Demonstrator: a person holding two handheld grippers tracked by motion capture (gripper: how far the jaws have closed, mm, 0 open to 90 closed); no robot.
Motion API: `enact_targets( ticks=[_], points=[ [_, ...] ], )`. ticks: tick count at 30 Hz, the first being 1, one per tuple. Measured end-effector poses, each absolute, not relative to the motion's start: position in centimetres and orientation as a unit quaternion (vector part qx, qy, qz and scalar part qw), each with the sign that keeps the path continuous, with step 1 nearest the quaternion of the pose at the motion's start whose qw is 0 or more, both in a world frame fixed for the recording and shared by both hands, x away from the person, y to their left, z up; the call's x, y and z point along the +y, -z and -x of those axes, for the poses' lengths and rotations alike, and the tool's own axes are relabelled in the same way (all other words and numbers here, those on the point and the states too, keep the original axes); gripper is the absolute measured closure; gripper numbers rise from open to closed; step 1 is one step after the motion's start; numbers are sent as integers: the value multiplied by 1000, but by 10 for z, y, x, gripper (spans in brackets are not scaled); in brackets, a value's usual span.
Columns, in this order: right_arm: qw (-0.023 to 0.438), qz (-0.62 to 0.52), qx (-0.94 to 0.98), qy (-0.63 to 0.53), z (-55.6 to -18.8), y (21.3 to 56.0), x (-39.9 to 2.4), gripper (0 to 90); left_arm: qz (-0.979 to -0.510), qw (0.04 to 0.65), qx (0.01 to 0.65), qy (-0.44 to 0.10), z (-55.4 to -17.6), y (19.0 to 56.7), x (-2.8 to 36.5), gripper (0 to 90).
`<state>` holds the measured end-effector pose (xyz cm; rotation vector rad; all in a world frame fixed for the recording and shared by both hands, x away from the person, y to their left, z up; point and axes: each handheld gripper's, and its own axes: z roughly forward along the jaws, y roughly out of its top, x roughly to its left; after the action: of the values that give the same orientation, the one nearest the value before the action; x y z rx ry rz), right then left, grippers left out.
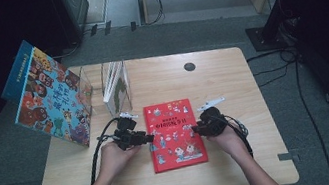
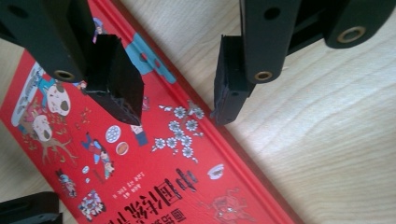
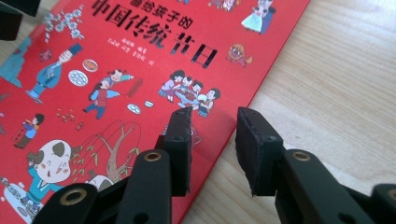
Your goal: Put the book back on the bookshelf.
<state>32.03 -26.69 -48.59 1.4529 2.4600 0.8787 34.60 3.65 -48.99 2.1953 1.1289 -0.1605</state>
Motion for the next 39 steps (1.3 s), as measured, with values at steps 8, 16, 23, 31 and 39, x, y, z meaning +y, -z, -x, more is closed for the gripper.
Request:
enact_targets(
  ticks=[8, 16, 23, 31, 39],
  points=[
    [48, -501, 820, -272, -330, 487, -262, 616, -840, 319, 434, 65, -344, 494, 30, 481],
    [14, -517, 818, -251, -341, 485, -262, 583, -840, 326, 430, 51, -343, 495, 28, 443],
    [-9, -552, 795, -252, -346, 488, -262, 531, -830, 343, 437, 40, -339, 498, 27, 411],
    [-30, -582, 777, -236, -351, 485, -261, 562, -824, 341, 451, 28, -335, 498, 23, 399],
    [-46, -598, 766, -232, -356, 485, -261, 583, -823, 346, 448, 37, -336, 498, 23, 350]
  ],
)
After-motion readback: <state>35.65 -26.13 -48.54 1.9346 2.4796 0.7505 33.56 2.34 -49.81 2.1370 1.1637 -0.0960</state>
